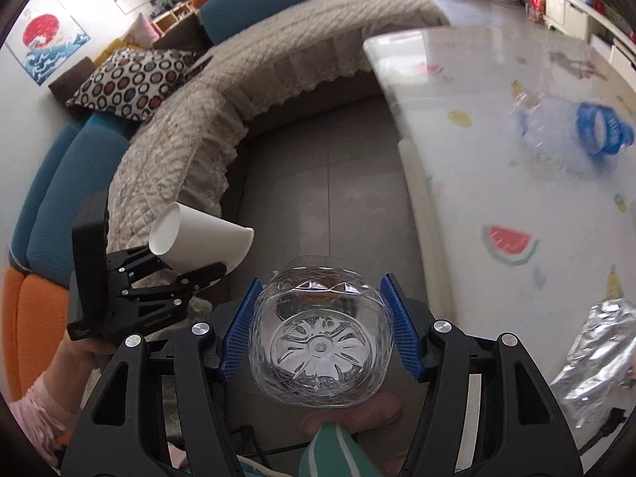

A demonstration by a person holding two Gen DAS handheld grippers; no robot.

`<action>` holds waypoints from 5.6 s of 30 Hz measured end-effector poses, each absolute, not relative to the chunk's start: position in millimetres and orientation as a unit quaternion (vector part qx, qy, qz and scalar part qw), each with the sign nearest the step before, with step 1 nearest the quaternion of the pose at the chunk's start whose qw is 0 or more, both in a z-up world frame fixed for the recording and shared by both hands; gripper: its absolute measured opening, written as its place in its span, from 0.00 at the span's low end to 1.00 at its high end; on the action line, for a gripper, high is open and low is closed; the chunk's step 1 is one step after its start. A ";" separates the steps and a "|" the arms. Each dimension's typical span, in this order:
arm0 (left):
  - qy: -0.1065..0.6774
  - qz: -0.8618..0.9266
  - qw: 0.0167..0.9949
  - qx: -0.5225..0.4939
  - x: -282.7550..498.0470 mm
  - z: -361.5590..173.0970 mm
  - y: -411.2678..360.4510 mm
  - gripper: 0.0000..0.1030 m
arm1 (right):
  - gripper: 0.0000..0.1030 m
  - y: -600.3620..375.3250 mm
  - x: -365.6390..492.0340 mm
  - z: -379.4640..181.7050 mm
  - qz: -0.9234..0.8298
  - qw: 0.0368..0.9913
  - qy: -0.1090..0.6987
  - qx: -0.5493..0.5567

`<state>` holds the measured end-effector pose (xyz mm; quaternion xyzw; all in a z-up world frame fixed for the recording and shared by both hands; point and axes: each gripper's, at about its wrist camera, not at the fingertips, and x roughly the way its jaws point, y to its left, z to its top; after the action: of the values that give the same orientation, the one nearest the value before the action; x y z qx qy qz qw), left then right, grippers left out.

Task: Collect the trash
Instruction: 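Carry the cup and clear bottle over the bin and open both tools, then grasp the blue-label water bottle with the left tool while the right grasps a clear plastic box, then carry the water bottle and clear box over the bin and release both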

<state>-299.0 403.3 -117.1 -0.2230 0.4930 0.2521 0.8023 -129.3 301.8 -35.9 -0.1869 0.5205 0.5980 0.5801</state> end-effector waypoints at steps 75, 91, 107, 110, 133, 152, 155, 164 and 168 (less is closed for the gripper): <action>0.510 0.113 0.851 -0.051 26.4 -62.0 401.2 0.93 | 0.88 205.0 170.4 -31.8 0.403 0.738 0.512 -0.176; 0.523 0.067 0.843 -0.108 99.1 -107.6 407.2 0.94 | 0.47 206.9 209.5 -94.1 0.403 0.702 0.570 -0.140; 0.524 0.047 0.846 -0.084 100.2 -108.7 385.5 0.60 | 0.33 197.0 214.0 -86.0 0.410 0.704 0.572 -0.093; 0.522 0.045 0.848 -0.084 93.9 -103.0 384.4 0.60 | 0.33 193.2 213.3 -81.6 0.416 0.701 0.574 -0.080; 0.492 0.132 0.855 -0.093 -135.9 -19.5 377.0 0.60 | 0.33 218.9 33.1 -5.8 0.555 0.617 0.546 -0.111; 0.578 0.204 0.761 -0.215 -347.1 -156.2 394.8 0.60 | 0.33 328.0 -166.8 -123.6 0.586 0.468 0.603 -0.273; 0.595 0.194 0.746 -0.229 -353.8 -185.2 387.4 0.60 | 0.33 333.7 -182.4 -145.8 0.567 0.457 0.612 -0.307; 0.633 0.161 0.707 -0.271 -347.8 -264.7 373.1 0.60 | 0.34 354.6 -211.4 -205.4 0.535 0.427 0.632 -0.362; 0.642 0.171 0.694 -0.277 -346.4 -280.3 373.9 0.60 | 0.35 360.5 -211.9 -224.0 0.516 0.429 0.644 -0.368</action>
<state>-346.4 373.9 -280.3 -0.2774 0.6418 0.1712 0.6942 -211.9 360.5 -224.0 -0.3679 0.6438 0.5161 0.4289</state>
